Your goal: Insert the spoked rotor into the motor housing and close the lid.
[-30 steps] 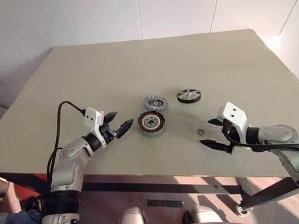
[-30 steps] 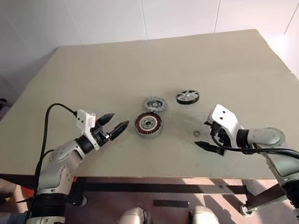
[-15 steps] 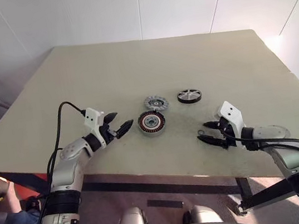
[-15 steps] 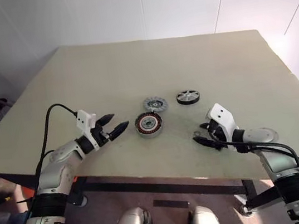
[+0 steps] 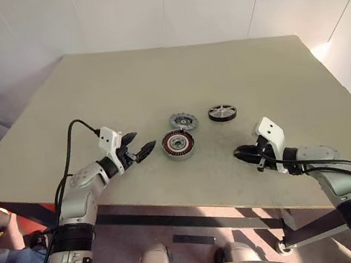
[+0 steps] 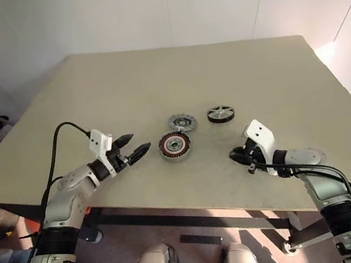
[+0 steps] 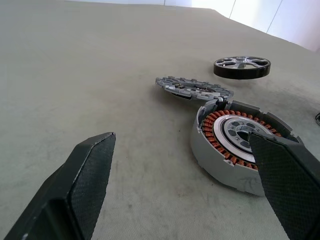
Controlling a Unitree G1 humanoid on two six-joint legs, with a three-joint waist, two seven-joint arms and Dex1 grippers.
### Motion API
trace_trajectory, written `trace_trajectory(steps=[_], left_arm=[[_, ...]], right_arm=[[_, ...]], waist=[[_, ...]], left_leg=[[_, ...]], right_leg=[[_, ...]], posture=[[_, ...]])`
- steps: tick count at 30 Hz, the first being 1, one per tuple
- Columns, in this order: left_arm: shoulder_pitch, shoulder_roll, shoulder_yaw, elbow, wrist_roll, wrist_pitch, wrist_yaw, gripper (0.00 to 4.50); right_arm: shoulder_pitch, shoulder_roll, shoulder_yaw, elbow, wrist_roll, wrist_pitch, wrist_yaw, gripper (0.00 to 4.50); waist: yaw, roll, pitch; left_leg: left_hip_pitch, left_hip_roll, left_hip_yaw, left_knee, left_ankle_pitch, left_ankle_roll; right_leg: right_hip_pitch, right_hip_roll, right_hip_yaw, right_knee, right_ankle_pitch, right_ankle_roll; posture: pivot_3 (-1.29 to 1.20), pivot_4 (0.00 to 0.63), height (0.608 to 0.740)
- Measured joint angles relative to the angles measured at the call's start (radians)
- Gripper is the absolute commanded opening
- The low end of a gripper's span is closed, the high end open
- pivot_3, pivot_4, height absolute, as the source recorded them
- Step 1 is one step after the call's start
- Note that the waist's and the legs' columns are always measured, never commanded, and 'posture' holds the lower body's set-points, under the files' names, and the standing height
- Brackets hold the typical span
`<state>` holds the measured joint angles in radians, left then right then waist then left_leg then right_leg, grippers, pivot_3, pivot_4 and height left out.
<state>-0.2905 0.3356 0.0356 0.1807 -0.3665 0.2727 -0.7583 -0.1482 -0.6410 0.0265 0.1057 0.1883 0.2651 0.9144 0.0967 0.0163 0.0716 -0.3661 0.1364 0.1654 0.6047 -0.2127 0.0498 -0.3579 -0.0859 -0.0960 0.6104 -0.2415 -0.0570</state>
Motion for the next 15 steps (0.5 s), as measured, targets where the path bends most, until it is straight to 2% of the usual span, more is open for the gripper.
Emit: trace_trajectory(steps=[4,8,15], left_arm=[[-0.001,0.002,0.0,0.002,0.001,-0.002,0.0,4.5],[-0.004,0.0,-0.001,0.008,0.002,-0.003,0.0,4.5],[-0.01,-0.004,-0.003,0.011,0.013,-0.004,0.003,4.5]], right_arm=[[-0.034,0.007,0.01,-0.006,-0.02,0.006,-0.022,0.59],[-0.132,0.06,0.038,-0.087,-0.015,0.054,-0.03,0.59],[-0.279,0.18,0.177,-0.147,-0.032,0.114,-0.045,0.59]], waist=[[-0.001,0.0,0.0],[-0.005,0.0,0.0],[0.0,0.0,0.0]], left_leg=[[-0.001,0.0,0.0,0.0,0.0,0.0],[-0.003,0.0,0.0,-0.001,0.001,-0.001],[-0.004,0.0,0.0,-0.002,0.0,-0.001]], right_leg=[[-0.001,0.0,0.0,0.0,0.0,0.0],[-0.005,0.0,0.0,0.002,0.0,0.0],[-0.005,0.0,0.0,0.0,0.0,-0.001]], posture=[[0.0,0.0,0.74],[0.0,0.0,0.74],[0.0,0.0,0.74]])
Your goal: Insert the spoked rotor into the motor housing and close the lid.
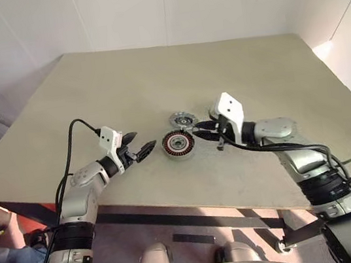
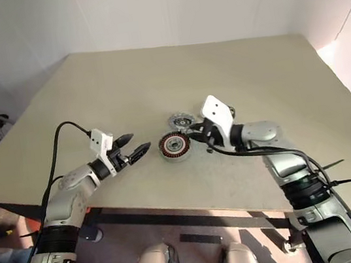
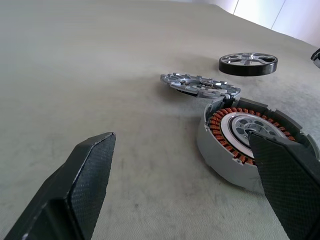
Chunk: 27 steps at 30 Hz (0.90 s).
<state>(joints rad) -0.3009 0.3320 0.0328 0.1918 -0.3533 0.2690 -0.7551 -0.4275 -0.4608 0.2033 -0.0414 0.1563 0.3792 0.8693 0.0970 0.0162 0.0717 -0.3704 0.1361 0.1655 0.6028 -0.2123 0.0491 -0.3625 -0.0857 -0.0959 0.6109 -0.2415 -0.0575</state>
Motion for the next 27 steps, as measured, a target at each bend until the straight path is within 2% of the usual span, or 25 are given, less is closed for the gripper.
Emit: trace_trajectory(steps=[6,14,21,27], left_arm=[[0.001,-0.002,0.0,-0.002,0.002,0.0,0.001,4.5],[0.021,0.0,0.002,-0.006,0.002,0.0,0.011,4.5],[0.022,0.001,0.003,-0.007,0.002,0.0,0.018,4.5],[0.022,0.001,0.003,-0.007,0.002,0.0,0.019,4.5]], right_arm=[[-0.05,0.077,0.08,0.123,-0.045,0.0,-0.023,0.59],[-0.106,0.141,0.104,0.291,-0.101,-0.045,-0.054,0.59],[-0.113,0.153,0.106,0.306,-0.119,-0.062,-0.054,0.59],[-0.115,0.154,0.105,0.305,-0.123,-0.063,-0.056,2.63]], waist=[[-0.003,0.0,0.0],[-0.003,0.0,0.0],[-0.004,0.0,0.0],[-0.004,0.0,0.0]], left_leg=[[0.0,0.0,0.0,0.0,0.001,-0.001],[0.0,0.0,0.0,0.0,0.003,-0.005],[0.0,0.0,0.0,0.0,0.003,-0.005],[0.001,0.0,0.0,0.0,0.003,-0.005]], right_leg=[[-0.001,0.0,0.0,0.001,0.0,0.0],[-0.001,0.0,0.001,0.001,0.0,0.0],[-0.001,0.0,0.001,0.002,0.0,0.0],[-0.001,0.0,0.001,0.002,0.0,0.0]], posture=[[0.0,0.0,0.74],[0.0,0.0,0.74],[0.0,0.0,0.74],[0.0,0.0,0.74]])
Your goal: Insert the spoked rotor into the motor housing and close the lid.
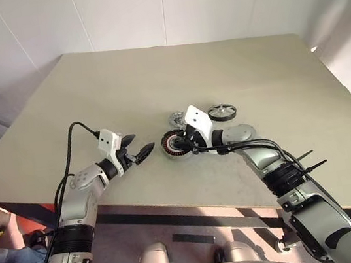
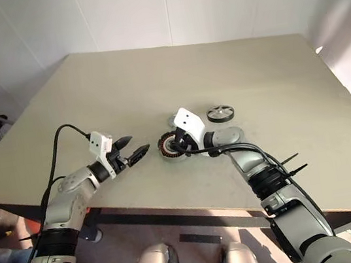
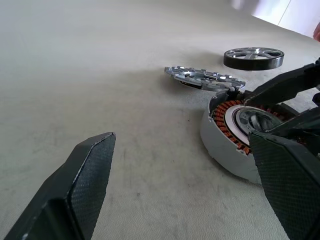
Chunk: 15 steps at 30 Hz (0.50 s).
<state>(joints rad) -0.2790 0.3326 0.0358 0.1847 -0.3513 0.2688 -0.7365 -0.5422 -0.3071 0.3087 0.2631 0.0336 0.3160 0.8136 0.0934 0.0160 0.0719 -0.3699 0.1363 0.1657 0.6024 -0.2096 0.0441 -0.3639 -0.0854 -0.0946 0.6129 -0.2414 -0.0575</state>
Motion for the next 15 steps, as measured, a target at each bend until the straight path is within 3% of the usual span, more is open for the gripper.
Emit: trace_trajectory(steps=[5,6,10,13,15], left_arm=[[0.0,0.0,0.0,0.0,0.001,0.0,0.0,4.5],[0.0,0.0,0.0,0.0,0.002,0.0,0.0,4.5],[0.0,0.0,0.0,0.0,0.003,-0.002,0.0,4.5],[0.0,0.0,0.0,0.001,0.005,-0.002,0.0,4.5],[0.0,0.0,0.0,0.001,0.005,-0.003,0.0,4.5]], right_arm=[[0.0,0.002,-0.007,-0.044,0.009,0.007,0.007,4.4],[-0.003,0.006,-0.013,-0.046,0.01,0.009,0.006,4.46],[-0.02,0.023,-0.023,-0.024,0.009,0.013,-0.017,4.46],[-0.028,0.028,-0.024,-0.016,0.01,0.014,-0.02,3.8],[-0.029,0.029,-0.025,-0.01,0.01,0.014,-0.021,3.1]], waist=[[0.0,0.0,0.0],[0.0,0.0,0.0],[0.0,0.0,0.0],[0.0,0.0,0.0],[0.0,0.0,0.0]], left_leg=[[0.0,0.0,0.0,0.0,0.0,0.0],[0.0,0.0,0.0,0.0,0.0,0.0],[0.0,0.0,0.0,0.0,0.0,0.0],[0.0,0.0,0.001,0.0,0.0,0.0],[0.0,0.0,0.001,0.0,0.0,-0.001]], right_leg=[[-0.001,0.0,0.0,0.0,0.0,0.0],[-0.001,0.0,0.0,0.0,0.0,0.0],[-0.001,0.0,0.001,0.001,0.0,0.0],[-0.002,0.0,0.001,0.002,0.0,0.0],[-0.002,0.0,0.001,0.002,0.0,0.0]], posture=[[0.0,0.0,0.74],[0.0,0.0,0.74],[0.0,0.0,0.74],[0.0,0.0,0.74],[0.0,0.0,0.74]])
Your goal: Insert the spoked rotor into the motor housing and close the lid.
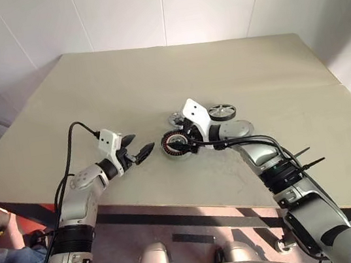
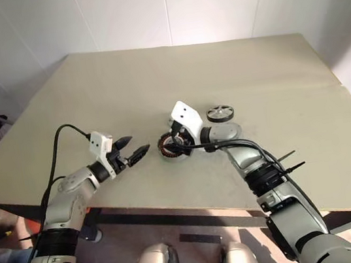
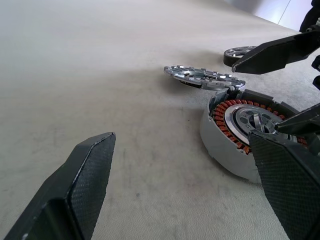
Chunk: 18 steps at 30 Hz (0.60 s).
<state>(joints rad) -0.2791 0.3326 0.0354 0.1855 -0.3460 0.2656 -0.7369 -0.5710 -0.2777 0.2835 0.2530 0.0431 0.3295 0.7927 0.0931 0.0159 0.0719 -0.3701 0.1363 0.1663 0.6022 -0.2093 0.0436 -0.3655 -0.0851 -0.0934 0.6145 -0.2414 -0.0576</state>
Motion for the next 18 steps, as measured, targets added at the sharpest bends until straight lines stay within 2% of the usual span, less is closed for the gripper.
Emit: trace_trajectory(steps=[8,9,18], left_arm=[[0.0,0.0,0.0,0.001,0.001,-0.001,0.0,4.5],[0.0,0.0,0.0,0.001,0.001,-0.001,0.0,4.5],[-0.001,0.0,0.0,0.002,0.001,-0.002,0.001,4.5]], right_arm=[[0.0,0.0,-0.001,0.01,-0.001,-0.003,-0.005,0.19],[0.0,0.0,-0.001,0.01,-0.001,-0.003,-0.005,0.01],[0.014,0.012,0.015,0.043,-0.007,0.001,0.008,0.01]], waist=[[0.0,0.0,0.0],[0.0,0.0,0.0],[-0.001,0.0,0.0]], left_leg=[[0.0,0.0,0.0,0.0,0.0,0.0],[0.0,0.0,0.0,0.0,0.0,0.0],[0.0,0.0,0.001,0.0,0.0,0.0]], right_leg=[[0.0,0.0,0.0,0.0,0.0,0.0],[0.0,0.0,0.0,0.0,0.0,0.0],[-0.001,0.0,0.001,0.0,0.0,0.0]], posture=[[0.0,0.0,0.74],[0.0,0.0,0.74],[0.0,0.0,0.74]])
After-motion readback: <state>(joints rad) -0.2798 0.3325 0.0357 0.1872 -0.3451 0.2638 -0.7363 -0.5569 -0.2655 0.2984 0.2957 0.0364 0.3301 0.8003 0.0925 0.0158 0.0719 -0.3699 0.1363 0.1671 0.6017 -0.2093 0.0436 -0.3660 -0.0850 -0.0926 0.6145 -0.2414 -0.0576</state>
